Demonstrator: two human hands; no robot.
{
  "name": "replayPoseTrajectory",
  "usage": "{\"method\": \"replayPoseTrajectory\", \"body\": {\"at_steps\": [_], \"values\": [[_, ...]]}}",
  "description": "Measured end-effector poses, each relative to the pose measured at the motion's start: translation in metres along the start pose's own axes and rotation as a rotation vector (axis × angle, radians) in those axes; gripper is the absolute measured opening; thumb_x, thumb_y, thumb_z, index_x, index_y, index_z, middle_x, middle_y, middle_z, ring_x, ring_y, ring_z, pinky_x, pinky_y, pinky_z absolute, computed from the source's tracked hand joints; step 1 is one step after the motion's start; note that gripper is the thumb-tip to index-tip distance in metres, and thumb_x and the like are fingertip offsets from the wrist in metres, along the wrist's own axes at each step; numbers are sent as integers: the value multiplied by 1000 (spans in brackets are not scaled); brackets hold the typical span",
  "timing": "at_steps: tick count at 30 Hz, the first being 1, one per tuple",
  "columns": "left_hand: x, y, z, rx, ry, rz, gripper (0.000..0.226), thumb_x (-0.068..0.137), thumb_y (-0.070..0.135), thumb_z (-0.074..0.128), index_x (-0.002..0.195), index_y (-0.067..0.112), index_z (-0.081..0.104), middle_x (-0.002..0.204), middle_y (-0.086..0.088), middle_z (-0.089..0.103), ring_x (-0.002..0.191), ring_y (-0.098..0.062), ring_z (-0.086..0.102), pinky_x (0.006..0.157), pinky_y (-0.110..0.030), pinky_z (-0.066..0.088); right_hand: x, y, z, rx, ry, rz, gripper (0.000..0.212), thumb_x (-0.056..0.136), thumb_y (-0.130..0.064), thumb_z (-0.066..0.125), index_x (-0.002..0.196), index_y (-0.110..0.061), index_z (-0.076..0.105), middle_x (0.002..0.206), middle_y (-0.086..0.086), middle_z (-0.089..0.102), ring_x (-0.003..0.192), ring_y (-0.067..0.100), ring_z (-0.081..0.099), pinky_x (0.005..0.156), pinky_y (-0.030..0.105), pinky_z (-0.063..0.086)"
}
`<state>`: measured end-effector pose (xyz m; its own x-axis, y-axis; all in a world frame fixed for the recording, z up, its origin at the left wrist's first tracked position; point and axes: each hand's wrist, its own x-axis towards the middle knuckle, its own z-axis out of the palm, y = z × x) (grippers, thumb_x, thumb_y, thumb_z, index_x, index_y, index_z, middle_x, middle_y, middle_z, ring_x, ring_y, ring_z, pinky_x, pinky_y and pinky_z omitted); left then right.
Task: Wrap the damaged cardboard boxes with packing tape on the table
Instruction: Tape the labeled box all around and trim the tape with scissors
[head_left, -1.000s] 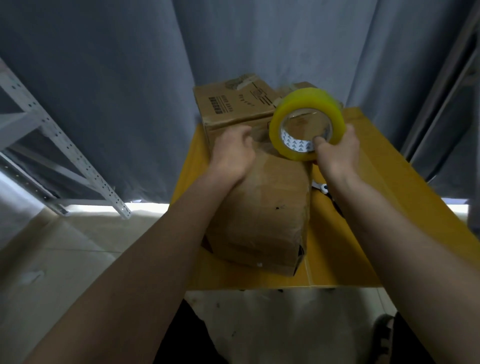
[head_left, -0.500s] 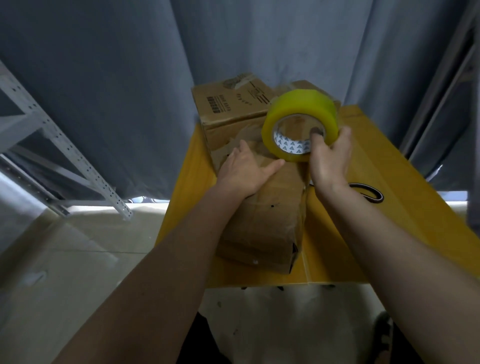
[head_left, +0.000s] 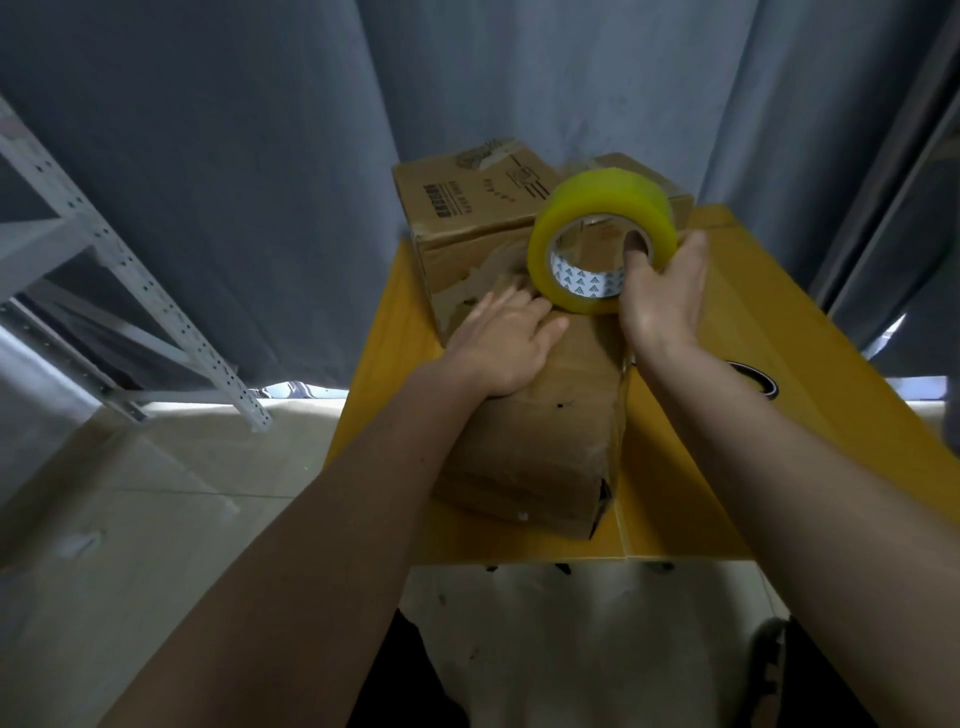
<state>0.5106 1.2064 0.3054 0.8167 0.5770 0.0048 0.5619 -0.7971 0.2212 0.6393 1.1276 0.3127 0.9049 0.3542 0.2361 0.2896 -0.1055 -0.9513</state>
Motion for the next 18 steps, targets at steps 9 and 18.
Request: {"method": "replayPoseTrajectory", "body": {"at_steps": [9, 18], "values": [[-6, 3, 0, -31, 76, -96, 65, 102, 50, 28, 151, 7, 30, 161, -9, 21, 150, -21, 9, 121, -36, 9, 3, 0, 0, 30, -28, 50, 32, 93, -26, 55, 118, -7, 48, 118, 9, 54, 109, 25, 54, 97, 39, 42], [-5, 6, -1, -43, -24, -197, 70, 101, 55, 26, 156, 13, 12, 164, -6, -1, 151, -19, -2, 119, -34, 2, 5, 1, 2, 87, -42, 82, 27, 94, -23, 55, 115, -9, 48, 102, 0, 49, 93, 17, 48, 84, 29, 39]]}}
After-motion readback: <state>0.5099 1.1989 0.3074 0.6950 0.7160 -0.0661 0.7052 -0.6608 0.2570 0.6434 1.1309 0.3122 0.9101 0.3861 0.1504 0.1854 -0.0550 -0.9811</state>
